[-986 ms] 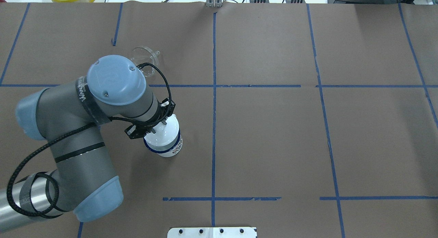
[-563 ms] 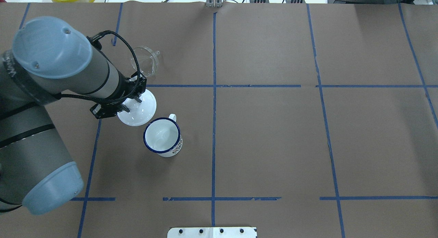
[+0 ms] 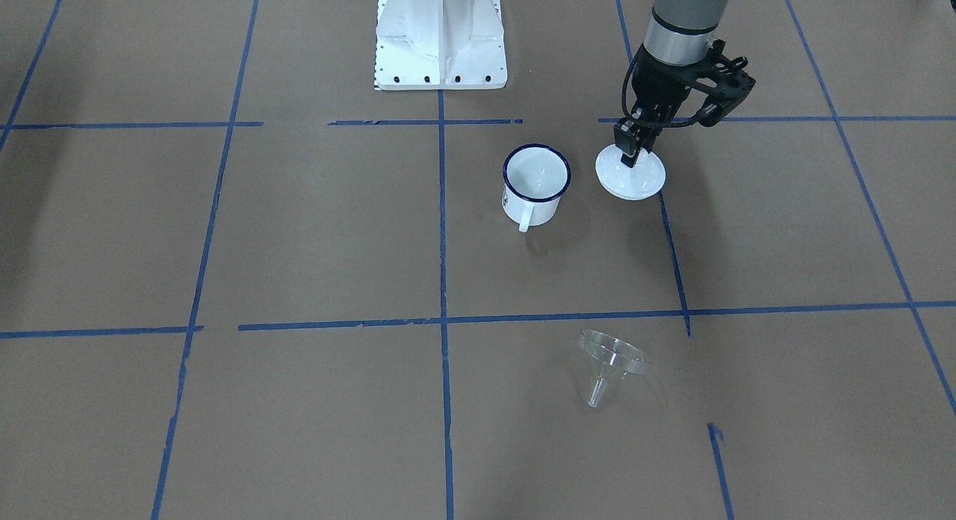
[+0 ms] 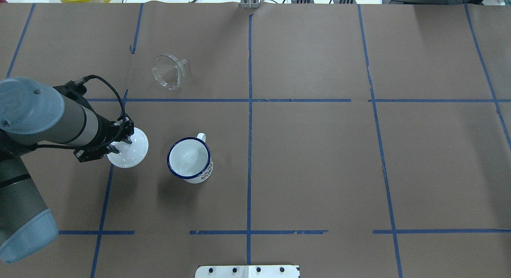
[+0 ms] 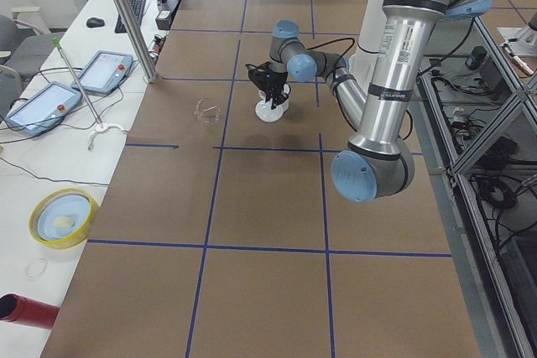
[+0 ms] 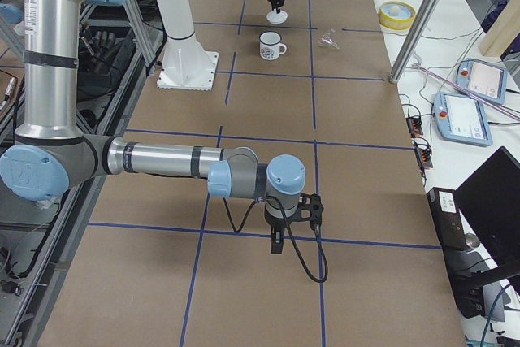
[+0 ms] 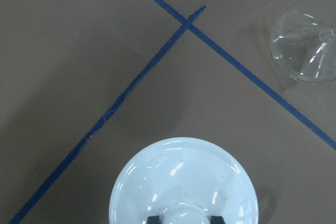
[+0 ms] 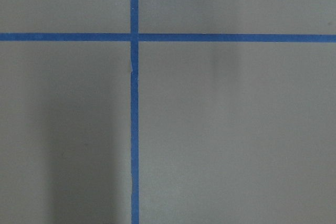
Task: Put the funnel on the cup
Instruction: 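Carry the lid beside the mug and lower it onto the table, then open the left gripper to release the lid and raise it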
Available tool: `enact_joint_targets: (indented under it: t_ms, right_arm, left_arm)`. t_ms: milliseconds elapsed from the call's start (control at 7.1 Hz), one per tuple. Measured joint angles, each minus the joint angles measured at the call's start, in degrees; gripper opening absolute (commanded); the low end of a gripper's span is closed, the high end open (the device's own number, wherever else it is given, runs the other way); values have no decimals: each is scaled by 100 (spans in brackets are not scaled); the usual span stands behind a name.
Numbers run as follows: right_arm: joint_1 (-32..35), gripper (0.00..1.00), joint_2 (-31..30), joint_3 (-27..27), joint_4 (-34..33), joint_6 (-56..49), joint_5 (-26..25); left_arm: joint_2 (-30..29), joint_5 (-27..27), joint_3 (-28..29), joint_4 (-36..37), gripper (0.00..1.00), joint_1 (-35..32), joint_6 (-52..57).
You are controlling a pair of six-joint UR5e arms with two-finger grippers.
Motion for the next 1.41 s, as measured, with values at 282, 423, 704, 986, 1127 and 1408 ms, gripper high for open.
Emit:
enact_joint_targets:
  t_ms: [282, 423, 704, 986, 1127, 1408]
  right_arm:
    - [0, 100, 0, 0, 0, 0, 0]
    - [0, 100, 0, -1, 0, 0, 0]
    - [0, 100, 0, -4, 0, 0, 0]
    - [0, 100, 0, -4, 0, 0, 0]
    - [0, 100, 0, -4, 0, 0, 0]
    - [0, 100, 0, -4, 0, 0, 0]
  left_arm:
    - [149, -16, 314, -310, 0, 347, -141]
    - [169, -72, 390, -343, 0, 432, -184]
    - [182, -202, 526, -388, 69, 589, -213]
    - [184, -223, 634, -502, 97, 640, -188]
    - [187, -225, 637, -525, 97, 630, -177]
    - [205, -222, 529, -536, 97, 531, -147]
